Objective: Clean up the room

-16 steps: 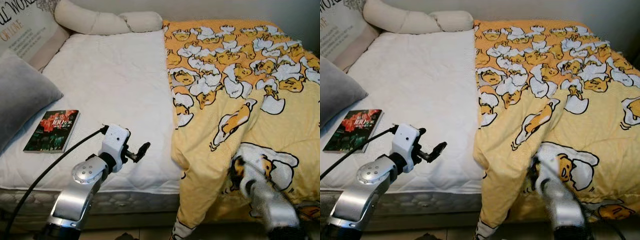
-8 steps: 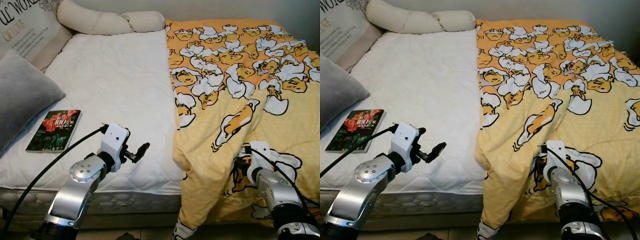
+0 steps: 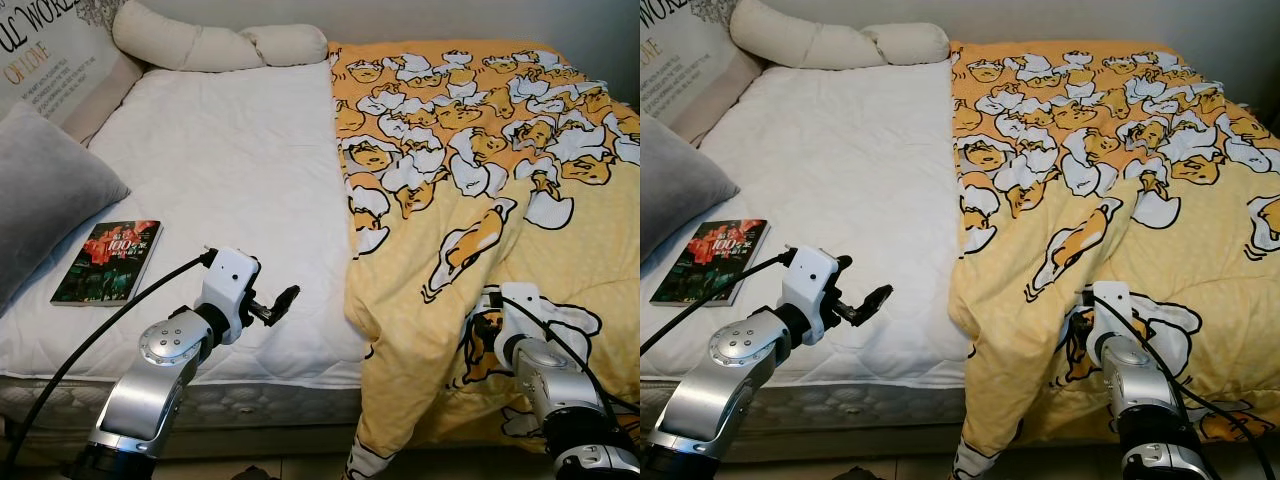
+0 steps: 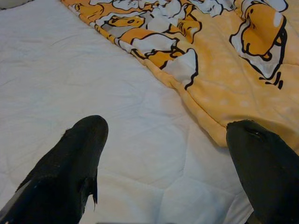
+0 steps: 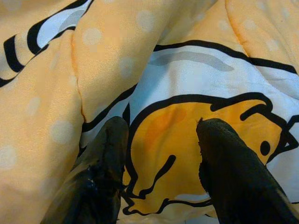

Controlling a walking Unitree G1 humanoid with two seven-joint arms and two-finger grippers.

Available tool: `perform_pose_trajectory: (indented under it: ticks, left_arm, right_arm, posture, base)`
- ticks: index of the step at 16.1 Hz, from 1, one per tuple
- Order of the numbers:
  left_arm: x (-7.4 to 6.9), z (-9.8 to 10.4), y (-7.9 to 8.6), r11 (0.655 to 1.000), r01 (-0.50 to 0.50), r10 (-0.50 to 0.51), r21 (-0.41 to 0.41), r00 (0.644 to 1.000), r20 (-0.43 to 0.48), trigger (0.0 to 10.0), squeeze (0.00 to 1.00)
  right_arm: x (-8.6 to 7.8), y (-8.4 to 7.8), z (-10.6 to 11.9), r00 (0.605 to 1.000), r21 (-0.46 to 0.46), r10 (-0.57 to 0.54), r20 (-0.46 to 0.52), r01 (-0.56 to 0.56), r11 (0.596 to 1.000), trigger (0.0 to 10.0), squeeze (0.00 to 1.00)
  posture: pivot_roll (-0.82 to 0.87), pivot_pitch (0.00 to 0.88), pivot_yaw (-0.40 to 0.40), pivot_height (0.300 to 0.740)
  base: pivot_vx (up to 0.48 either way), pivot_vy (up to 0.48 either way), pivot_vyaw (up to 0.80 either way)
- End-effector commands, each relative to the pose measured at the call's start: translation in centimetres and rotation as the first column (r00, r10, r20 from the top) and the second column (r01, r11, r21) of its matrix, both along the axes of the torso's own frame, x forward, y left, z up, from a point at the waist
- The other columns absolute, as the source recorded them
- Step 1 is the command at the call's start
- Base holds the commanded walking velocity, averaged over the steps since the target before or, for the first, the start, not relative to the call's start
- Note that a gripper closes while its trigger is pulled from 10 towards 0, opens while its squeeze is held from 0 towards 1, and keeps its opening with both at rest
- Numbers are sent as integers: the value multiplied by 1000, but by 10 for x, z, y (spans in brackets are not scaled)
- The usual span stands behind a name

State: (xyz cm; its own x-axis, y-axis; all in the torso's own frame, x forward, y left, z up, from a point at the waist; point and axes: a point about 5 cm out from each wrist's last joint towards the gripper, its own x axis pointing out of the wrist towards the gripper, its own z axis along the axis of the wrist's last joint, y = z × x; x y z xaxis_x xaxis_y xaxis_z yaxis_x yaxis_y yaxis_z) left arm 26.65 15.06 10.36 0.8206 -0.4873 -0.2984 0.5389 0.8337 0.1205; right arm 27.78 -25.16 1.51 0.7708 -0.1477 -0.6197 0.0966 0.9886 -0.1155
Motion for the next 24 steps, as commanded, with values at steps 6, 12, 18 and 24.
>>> perform_pose_trajectory:
  ticks: [6, 12, 18, 24]
  left_arm:
    - [2, 14, 7, 969, -236, 243, -76, 964, 104, 10000, 0]
    - [1, 12, 5, 968, -241, 247, -72, 965, 94, 10000, 0]
    - [3, 12, 5, 966, -248, 255, -76, 962, 98, 10000, 0]
    - [3, 11, 5, 966, -252, 257, -65, 961, 102, 10000, 0]
  right_arm:
    - [-8, 68, 50, 919, 155, 171, 354, -238, 959, 10000, 0]
    - [-16, 64, 54, 919, 74, 235, 318, -271, 960, 10000, 0]
    - [-11, 58, 59, 917, 59, 248, 313, -280, 958, 10000, 0]
    - [-4, 56, 62, 914, 51, 256, 315, -286, 957, 10000, 0]
  posture:
    - [15, 0, 12, 740]
    - [10, 0, 16, 740]
    - [7, 0, 14, 740]
    - [9, 0, 8, 740]
  base:
    - [0, -160, 0]
    - [0, -480, 234]
    - [0, -480, 800]
    - [0, -480, 800]
